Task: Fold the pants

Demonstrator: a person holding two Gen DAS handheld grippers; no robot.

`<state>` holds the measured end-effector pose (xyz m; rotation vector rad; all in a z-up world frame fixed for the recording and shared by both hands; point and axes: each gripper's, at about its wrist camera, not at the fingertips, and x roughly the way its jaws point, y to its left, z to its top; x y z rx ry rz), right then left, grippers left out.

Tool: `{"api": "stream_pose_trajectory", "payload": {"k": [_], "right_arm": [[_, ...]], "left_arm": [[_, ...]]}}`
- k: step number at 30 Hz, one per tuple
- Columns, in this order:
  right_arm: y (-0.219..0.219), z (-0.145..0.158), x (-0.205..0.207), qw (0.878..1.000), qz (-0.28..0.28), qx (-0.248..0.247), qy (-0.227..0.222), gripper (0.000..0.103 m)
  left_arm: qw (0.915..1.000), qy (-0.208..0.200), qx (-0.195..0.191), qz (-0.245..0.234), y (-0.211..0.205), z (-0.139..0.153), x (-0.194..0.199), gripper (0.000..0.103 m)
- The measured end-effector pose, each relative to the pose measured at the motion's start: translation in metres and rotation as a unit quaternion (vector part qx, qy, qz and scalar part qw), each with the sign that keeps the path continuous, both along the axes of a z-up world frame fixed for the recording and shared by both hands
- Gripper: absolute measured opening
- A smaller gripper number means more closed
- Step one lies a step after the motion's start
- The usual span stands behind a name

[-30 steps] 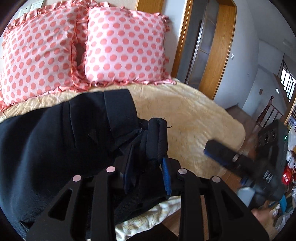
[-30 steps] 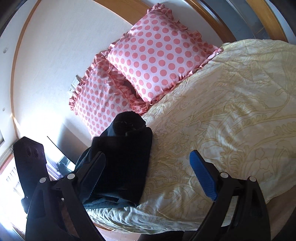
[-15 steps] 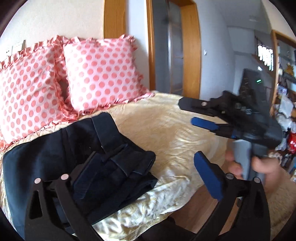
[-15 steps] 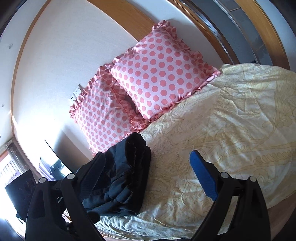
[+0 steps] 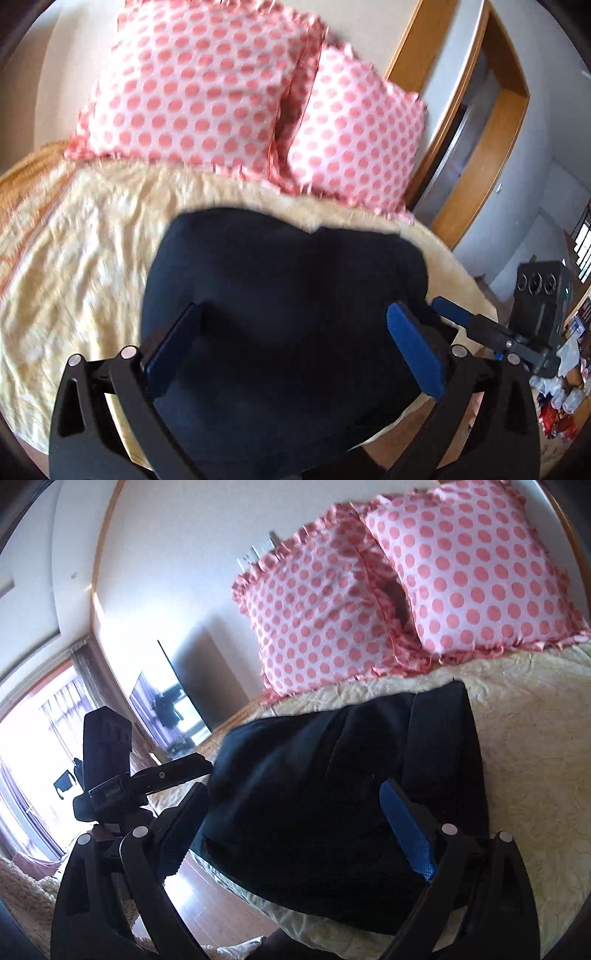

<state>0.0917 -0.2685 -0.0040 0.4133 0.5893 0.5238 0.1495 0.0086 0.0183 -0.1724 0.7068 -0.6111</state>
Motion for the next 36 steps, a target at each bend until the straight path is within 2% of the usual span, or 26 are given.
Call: {"api": "stream_pose_trajectory", "payload": {"k": [1,3,5,8,10,13,15,17,19,21,22,23,26,28,31,34,36], "right_arm": [[0.001,-0.009,0.001,1.0,0.001,-0.006,0.01,0.099],[0.002,-0.017,-0.009,1.0,0.003,-0.023,-0.013,0.099],[0.007,-0.017,-0.013,0.999,0.0,-0.043,-0.017,0.099],[0.008,-0.01,-0.011,0.998,0.002,-0.063,-0.012,0.099],[0.007,0.004,-0.005,0.998,0.015,-0.066,-0.004,0.099],[0.009,0.042,0.008,0.996,0.069,-0.052,-0.039,0.099],[0.022,0.072,0.034,0.99,0.113,-0.064,-0.048,0.099],[0.041,0.092,0.065,0.984,0.163,-0.069,-0.037,0.099],[0.07,0.106,0.107,0.973,0.223,-0.064,0.0,0.099],[0.102,0.105,0.142,0.962,0.256,-0.081,0.04,0.096],[0.117,0.102,0.157,0.957,0.267,-0.093,0.06,0.094],[0.132,0.097,0.172,0.952,0.276,-0.105,0.082,0.085],[0.17,0.075,0.208,0.936,0.285,-0.154,0.14,0.079],[0.193,0.058,0.22,0.92,0.301,-0.187,0.17,0.077],[0.213,0.046,0.221,0.901,0.327,-0.212,0.188,0.072],[0.228,0.041,0.208,0.88,0.345,-0.276,0.173,0.067],[0.229,0.036,0.204,0.872,0.345,-0.302,0.169,0.053]], "left_arm": [[1.0,0.003,0.004,-0.003,-0.001,-0.006,-0.001,0.101],[0.9995,0.006,0.029,-0.007,-0.006,-0.021,-0.009,0.101],[0.9984,0.002,0.057,-0.005,-0.011,-0.034,-0.01,0.101],[0.9971,-0.009,0.073,-0.018,-0.01,-0.033,-0.015,0.101],[0.9982,-0.004,0.05,-0.033,0.001,-0.024,-0.016,0.101],[0.9985,-0.028,0.016,-0.045,0.018,-0.014,-0.019,0.101],[0.9976,-0.03,0.026,-0.057,0.016,-0.018,-0.022,0.101],[0.9965,-0.021,0.043,-0.069,0.008,-0.028,-0.025,0.101],[0.9951,-0.039,0.065,-0.063,0.002,-0.037,-0.033,0.101],[0.995,-0.045,0.068,-0.058,-0.001,-0.041,-0.038,0.101],[0.9957,-0.043,0.062,-0.055,0.0,-0.043,-0.04,0.101],[0.9963,-0.042,0.054,-0.053,0.001,-0.045,-0.041,0.101],[0.9965,-0.04,0.045,-0.058,0.004,-0.046,-0.044,0.101],[0.9965,-0.038,0.038,-0.064,0.006,-0.045,-0.042,0.101],[0.996,-0.039,0.032,-0.074,0.01,-0.045,-0.043,0.101],[0.9959,-0.038,0.026,-0.078,0.012,-0.043,-0.043,0.101],[0.9959,-0.037,0.022,-0.079,0.013,-0.043,-0.043,0.101]]}}
